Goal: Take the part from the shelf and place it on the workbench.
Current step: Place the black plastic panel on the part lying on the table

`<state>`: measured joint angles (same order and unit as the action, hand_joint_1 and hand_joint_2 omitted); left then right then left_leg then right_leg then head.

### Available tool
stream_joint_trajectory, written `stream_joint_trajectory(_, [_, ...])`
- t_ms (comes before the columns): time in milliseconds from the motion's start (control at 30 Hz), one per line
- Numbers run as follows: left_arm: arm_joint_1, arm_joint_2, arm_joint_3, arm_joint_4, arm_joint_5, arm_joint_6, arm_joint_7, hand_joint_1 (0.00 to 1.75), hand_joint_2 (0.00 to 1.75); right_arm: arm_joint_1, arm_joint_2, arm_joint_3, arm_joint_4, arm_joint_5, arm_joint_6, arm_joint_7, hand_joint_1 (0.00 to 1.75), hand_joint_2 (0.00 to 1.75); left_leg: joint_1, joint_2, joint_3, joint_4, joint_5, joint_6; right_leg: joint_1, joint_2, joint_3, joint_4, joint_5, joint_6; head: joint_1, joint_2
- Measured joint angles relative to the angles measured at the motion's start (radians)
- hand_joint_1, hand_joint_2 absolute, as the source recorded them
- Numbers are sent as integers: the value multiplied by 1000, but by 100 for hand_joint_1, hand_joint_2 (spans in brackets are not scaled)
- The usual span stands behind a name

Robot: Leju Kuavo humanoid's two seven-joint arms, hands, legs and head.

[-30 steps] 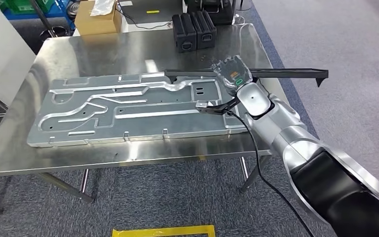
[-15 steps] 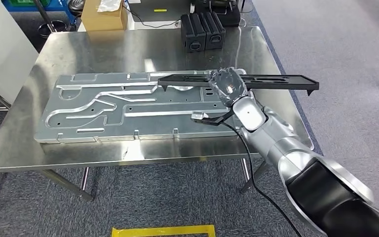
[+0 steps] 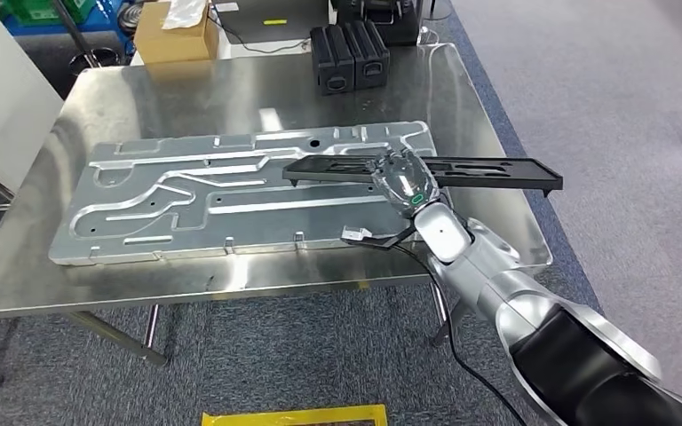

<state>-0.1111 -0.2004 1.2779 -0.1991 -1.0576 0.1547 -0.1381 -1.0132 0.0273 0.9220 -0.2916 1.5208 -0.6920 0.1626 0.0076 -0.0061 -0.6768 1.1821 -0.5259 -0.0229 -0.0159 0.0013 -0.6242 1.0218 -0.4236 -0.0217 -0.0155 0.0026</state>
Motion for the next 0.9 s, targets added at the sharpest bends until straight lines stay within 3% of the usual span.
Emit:
stream_joint_trajectory(67, [0,0,0,0,0,0,2,0,175,19,1,0,-6,4,0,0,175,175,3,0,-51,110,-38,-6,1,0,0,1,0,-1,0,0])
stream_joint_trajectory(100, [1,0,0,0,0,1,4,0,175,29,1,0,-9,6,0,0,175,175,4,0,-56,119,-31,-8,1,-1,0,2,-1,-1,0,0])
stream_joint_trajectory(133, [1,0,0,0,0,1,5,0,175,37,1,0,-12,9,0,0,175,175,5,0,-41,89,-7,-8,1,-1,0,2,-1,-1,0,0])
stream_joint_trajectory(200, [1,0,0,0,0,1,6,0,175,46,1,1,-22,13,0,2,175,175,5,1,24,-46,57,-3,2,0,0,4,-2,3,0,0])
stream_joint_trajectory(267, [0,1,0,0,0,2,6,0,175,48,0,1,-31,18,0,5,175,175,2,0,72,-143,85,6,4,2,-2,7,-2,12,1,0])
stream_joint_trajectory(400, [2,0,0,0,-1,1,5,0,175,56,-2,1,-44,31,0,13,175,175,-1,0,79,-169,95,32,1,2,-8,11,-5,38,1,0])
stream_joint_trajectory(467, [1,1,0,0,-1,-3,3,0,175,58,-5,1,-52,37,0,21,175,175,2,1,81,-178,102,45,-1,2,-36,75,-48,45,2,0])
stream_joint_trajectory(533, [1,2,0,0,-2,-16,1,0,175,64,-9,2,-60,43,0,35,175,175,0,1,80,-178,103,50,-1,2,-92,201,-111,49,2,0])
stream_joint_trajectory(567, [2,4,0,0,-3,-23,0,0,175,69,-11,4,-64,44,0,44,175,175,-1,1,79,-177,103,50,-1,2,-115,253,-129,51,2,0])
stream_joint_trajectory(600, [2,5,0,0,-3,-28,-1,0,175,74,-14,9,-69,45,0,54,175,175,-1,0,79,-176,103,50,-1,2,-124,273,-128,51,2,0])
stream_joint_trajectory(633, [3,6,0,0,-4,-33,-2,0,175,77,-16,14,-73,46,0,64,175,175,-1,0,79,-174,102,50,-1,1,-114,254,-109,50,2,0])
stream_joint_trajectory(733, [4,9,0,0,-6,-40,-7,0,175,75,-25,35,-90,46,0,97,175,175,-3,-2,77,-163,95,42,1,1,-24,75,-28,41,2,0])
stream_joint_trajectory(800, [4,11,0,0,-8,-41,-8,0,175,71,-30,54,-98,46,0,116,175,175,-6,-2,74,-159,92,34,6,1,4,16,-17,32,1,0])
stream_joint_trajectory(900, [5,14,0,0,-8,-41,-10,0,175,71,-38,75,-102,47,0,126,175,175,-6,-1,72,-155,87,19,6,1,5,9,-14,17,1,0])
